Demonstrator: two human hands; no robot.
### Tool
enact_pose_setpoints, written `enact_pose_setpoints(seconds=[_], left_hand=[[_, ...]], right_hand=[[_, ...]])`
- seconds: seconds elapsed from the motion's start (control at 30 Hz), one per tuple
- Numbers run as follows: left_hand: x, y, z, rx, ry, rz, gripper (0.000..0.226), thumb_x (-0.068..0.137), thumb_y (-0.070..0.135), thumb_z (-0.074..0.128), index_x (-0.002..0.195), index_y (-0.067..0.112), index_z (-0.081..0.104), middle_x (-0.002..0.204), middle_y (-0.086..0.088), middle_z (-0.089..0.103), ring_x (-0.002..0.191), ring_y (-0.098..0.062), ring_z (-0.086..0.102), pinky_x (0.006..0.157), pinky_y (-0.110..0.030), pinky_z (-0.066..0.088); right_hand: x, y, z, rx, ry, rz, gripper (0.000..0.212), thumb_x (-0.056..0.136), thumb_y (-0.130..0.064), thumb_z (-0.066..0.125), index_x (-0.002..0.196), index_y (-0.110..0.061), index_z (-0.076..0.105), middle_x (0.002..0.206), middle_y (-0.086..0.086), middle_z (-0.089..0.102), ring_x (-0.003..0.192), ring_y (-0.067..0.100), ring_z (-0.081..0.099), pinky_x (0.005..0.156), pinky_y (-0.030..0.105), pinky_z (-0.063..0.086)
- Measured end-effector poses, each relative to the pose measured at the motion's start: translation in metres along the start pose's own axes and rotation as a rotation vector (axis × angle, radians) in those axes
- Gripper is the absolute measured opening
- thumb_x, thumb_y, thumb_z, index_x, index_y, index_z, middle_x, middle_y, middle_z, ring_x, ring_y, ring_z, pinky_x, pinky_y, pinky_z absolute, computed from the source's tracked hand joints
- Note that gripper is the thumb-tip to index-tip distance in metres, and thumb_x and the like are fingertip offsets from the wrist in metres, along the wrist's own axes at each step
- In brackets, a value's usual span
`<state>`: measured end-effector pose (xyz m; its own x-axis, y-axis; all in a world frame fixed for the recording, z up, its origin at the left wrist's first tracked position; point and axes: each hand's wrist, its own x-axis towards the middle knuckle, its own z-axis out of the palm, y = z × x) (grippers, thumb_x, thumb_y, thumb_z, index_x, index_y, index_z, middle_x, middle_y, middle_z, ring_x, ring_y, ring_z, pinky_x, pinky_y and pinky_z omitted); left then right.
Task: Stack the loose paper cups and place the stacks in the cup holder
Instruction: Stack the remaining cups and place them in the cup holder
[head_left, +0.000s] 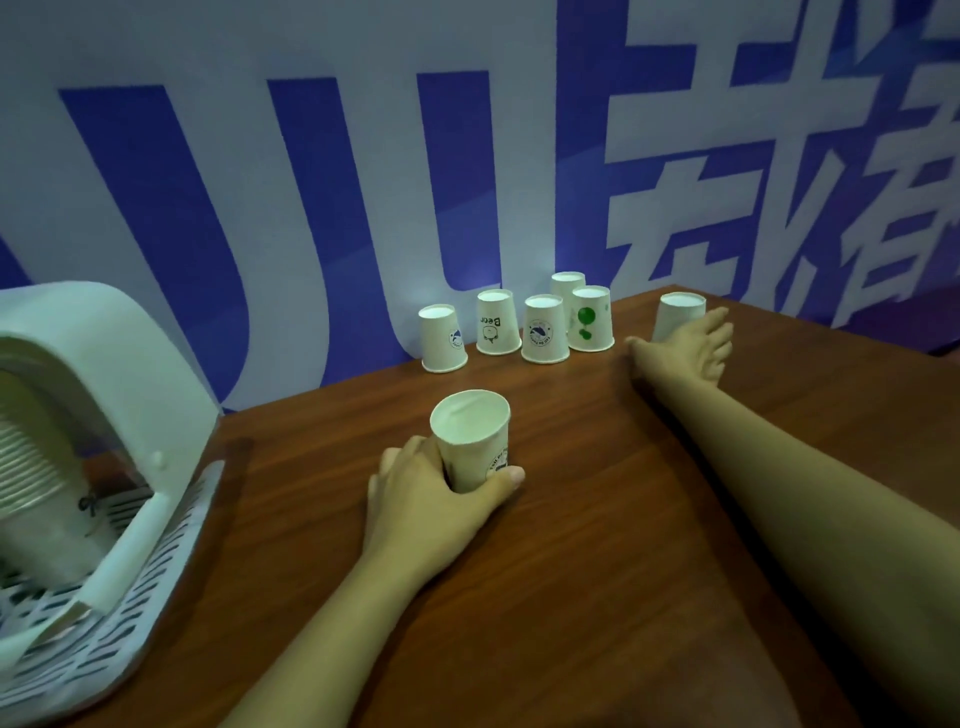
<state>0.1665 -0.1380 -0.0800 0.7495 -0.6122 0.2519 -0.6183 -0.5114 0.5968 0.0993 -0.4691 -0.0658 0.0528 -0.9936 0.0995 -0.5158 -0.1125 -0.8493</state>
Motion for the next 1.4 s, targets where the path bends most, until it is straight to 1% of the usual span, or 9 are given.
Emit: enact_pose_setpoints(seconds=[0.2, 0.3, 0.4, 0.53, 0.8, 0.93, 1.17, 1.3, 1.4], left_hand=[[0.001, -0.002, 0.000, -0.010, -0.002, -0.005, 0.075, 0.066, 0.089, 0.059, 0.122, 0.039, 0.062, 0.111, 0.021, 0.059, 0.115, -0.010, 0.047, 0.104, -0.043, 0.046], [0.001, -0.002, -0.001, -0.010, 0.006, 0.002, 0.078, 0.064, 0.091, 0.056, 0.123, 0.040, 0.061, 0.111, 0.022, 0.060, 0.112, -0.010, 0.049, 0.102, -0.044, 0.047], [0.000, -0.004, -0.001, -0.029, 0.011, 0.012, 0.071, 0.062, 0.092, 0.057, 0.116, 0.045, 0.058, 0.105, 0.025, 0.060, 0.108, -0.008, 0.049, 0.100, -0.044, 0.048], [0.000, -0.003, -0.001, -0.037, 0.022, 0.030, 0.062, 0.064, 0.089, 0.062, 0.111, 0.051, 0.051, 0.105, 0.025, 0.060, 0.108, -0.010, 0.050, 0.099, -0.044, 0.048], [0.001, -0.003, -0.001, -0.051, 0.026, 0.033, 0.057, 0.067, 0.084, 0.066, 0.111, 0.051, 0.050, 0.104, 0.026, 0.058, 0.109, -0.010, 0.050, 0.098, -0.043, 0.049], [0.002, -0.004, 0.000, -0.036, 0.010, 0.021, 0.070, 0.066, 0.087, 0.062, 0.121, 0.045, 0.056, 0.109, 0.027, 0.056, 0.112, -0.008, 0.047, 0.100, -0.042, 0.049], [0.002, -0.007, 0.003, -0.026, 0.023, 0.015, 0.083, 0.058, 0.095, 0.052, 0.117, 0.038, 0.064, 0.108, 0.022, 0.061, 0.108, -0.007, 0.048, 0.099, -0.041, 0.048], [0.003, -0.006, 0.003, 0.003, 0.008, 0.010, 0.088, 0.058, 0.096, 0.051, 0.122, 0.037, 0.063, 0.115, 0.019, 0.061, 0.113, -0.010, 0.049, 0.102, -0.040, 0.045], [0.003, -0.007, 0.003, 0.012, 0.007, 0.006, 0.086, 0.058, 0.098, 0.052, 0.118, 0.038, 0.063, 0.113, 0.020, 0.063, 0.113, -0.009, 0.051, 0.102, -0.039, 0.045]], right_hand=[[-0.003, -0.002, 0.004, 0.080, 0.080, -0.247, 0.083, 0.080, -0.044, 0.083, 0.145, -0.014, 0.041, 0.142, 0.011, 0.052, 0.131, 0.031, 0.046, 0.108, 0.048, 0.045], [-0.024, -0.008, 0.001, 0.023, -0.043, -0.441, 0.092, 0.077, -0.049, 0.080, 0.152, -0.025, 0.032, 0.134, 0.007, 0.056, 0.123, 0.029, 0.053, 0.098, 0.049, 0.053], [-0.043, -0.020, 0.003, 0.044, -0.145, -0.596, 0.071, 0.072, -0.054, 0.079, 0.131, -0.029, 0.050, 0.116, 0.000, 0.063, 0.105, 0.023, 0.064, 0.088, 0.047, 0.059], [-0.071, -0.058, 0.001, 0.216, -0.420, -0.588, 0.072, 0.070, -0.050, 0.090, 0.123, -0.027, 0.047, 0.115, -0.003, 0.058, 0.103, 0.020, 0.062, 0.085, 0.037, 0.061], [-0.096, -0.091, -0.022, -0.799, -0.790, -0.784, 0.082, 0.071, -0.061, 0.084, 0.134, -0.017, 0.055, 0.131, 0.005, 0.063, 0.110, 0.027, 0.062, 0.096, 0.045, 0.056], [-0.104, -0.106, -0.045, -1.072, -0.764, -0.811, 0.083, 0.077, -0.063, 0.079, 0.140, -0.015, 0.055, 0.135, 0.007, 0.061, 0.120, 0.030, 0.059, 0.099, 0.041, 0.052], [-0.117, -0.121, -0.057, -0.233, -0.738, -0.763, 0.062, 0.078, -0.041, 0.087, 0.123, -0.018, 0.052, 0.115, 0.005, 0.065, 0.084, 0.019, 0.070, 0.063, 0.027, 0.061], [-0.134, -0.130, -0.063, 0.066, -0.591, -0.764, 0.060, 0.080, -0.065, 0.075, 0.114, -0.017, 0.067, 0.102, 0.000, 0.070, 0.088, 0.015, 0.068, 0.068, 0.029, 0.057], [-0.146, -0.135, -0.074, 0.088, -0.770, -0.769, 0.057, 0.072, -0.054, 0.086, 0.108, -0.016, 0.066, 0.094, 0.001, 0.073, 0.081, 0.019, 0.074, 0.067, 0.031, 0.061]])
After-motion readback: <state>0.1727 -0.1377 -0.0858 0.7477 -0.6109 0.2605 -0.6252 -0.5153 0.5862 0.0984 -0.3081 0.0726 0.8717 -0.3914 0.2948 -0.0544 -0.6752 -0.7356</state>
